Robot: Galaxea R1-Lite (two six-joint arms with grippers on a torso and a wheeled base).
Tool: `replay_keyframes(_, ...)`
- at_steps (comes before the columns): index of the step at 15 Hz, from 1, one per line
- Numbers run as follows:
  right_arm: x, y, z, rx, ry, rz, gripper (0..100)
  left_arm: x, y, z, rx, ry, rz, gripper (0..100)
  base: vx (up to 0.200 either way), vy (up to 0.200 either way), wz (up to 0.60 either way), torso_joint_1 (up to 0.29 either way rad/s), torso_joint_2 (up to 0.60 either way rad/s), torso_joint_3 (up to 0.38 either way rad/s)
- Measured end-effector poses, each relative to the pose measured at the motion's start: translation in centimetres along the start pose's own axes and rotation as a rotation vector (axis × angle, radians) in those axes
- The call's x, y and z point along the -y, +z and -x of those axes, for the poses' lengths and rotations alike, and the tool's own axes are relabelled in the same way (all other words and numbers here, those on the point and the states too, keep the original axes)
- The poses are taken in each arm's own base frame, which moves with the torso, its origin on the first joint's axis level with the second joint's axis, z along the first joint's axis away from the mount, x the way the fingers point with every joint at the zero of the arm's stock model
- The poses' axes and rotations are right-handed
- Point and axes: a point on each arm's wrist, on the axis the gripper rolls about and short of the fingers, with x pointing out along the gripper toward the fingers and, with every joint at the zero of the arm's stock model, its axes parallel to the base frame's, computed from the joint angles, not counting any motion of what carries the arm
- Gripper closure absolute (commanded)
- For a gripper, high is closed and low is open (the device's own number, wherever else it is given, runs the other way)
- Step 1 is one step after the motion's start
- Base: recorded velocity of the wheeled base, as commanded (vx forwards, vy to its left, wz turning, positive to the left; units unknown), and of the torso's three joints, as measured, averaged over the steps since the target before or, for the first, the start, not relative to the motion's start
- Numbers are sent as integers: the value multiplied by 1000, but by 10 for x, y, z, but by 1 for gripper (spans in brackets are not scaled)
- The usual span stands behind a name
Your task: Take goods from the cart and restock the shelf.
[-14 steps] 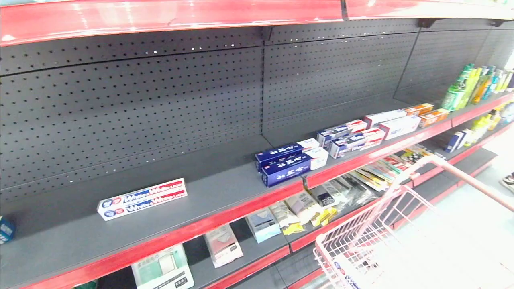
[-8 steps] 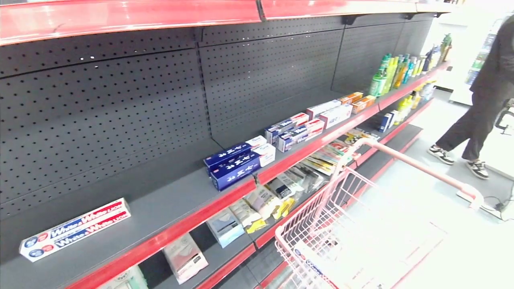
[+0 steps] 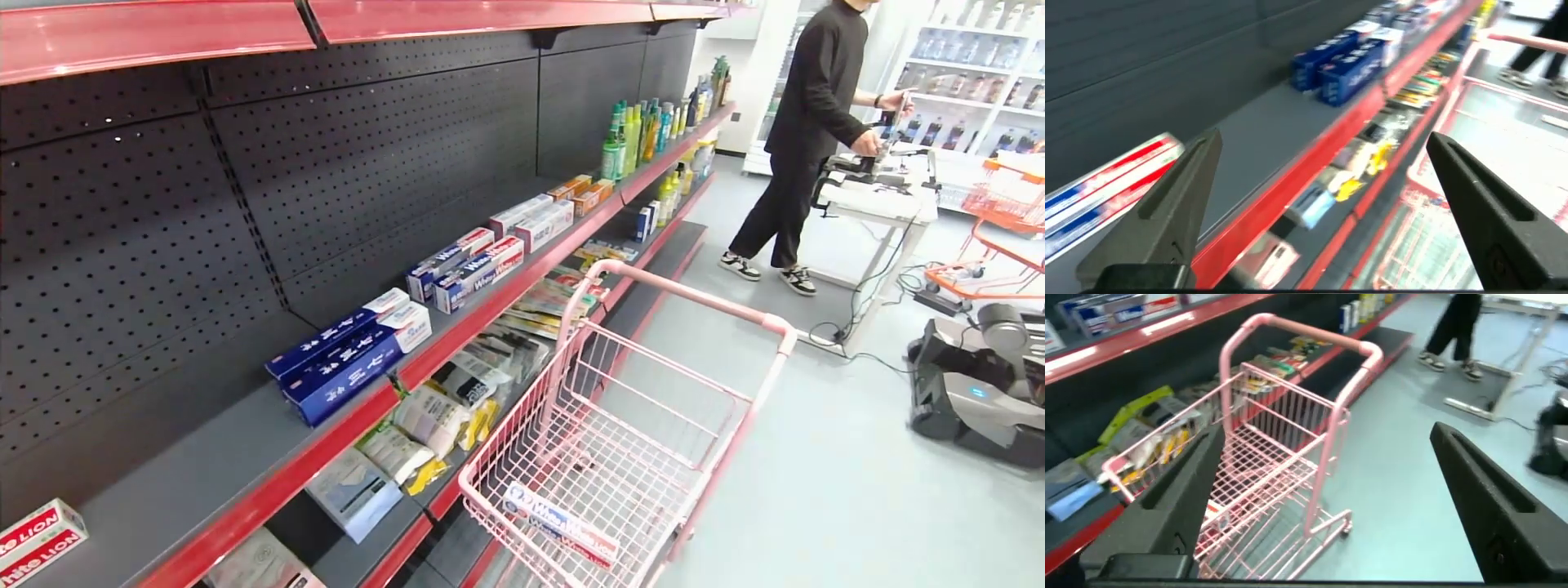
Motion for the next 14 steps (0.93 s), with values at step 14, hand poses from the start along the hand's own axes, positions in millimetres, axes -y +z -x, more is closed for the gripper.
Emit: replay_keyframes(14,-2,108,-20,-20,68,14,0,0,0,0,0,0,0,0,0,0,0,0,0,0)
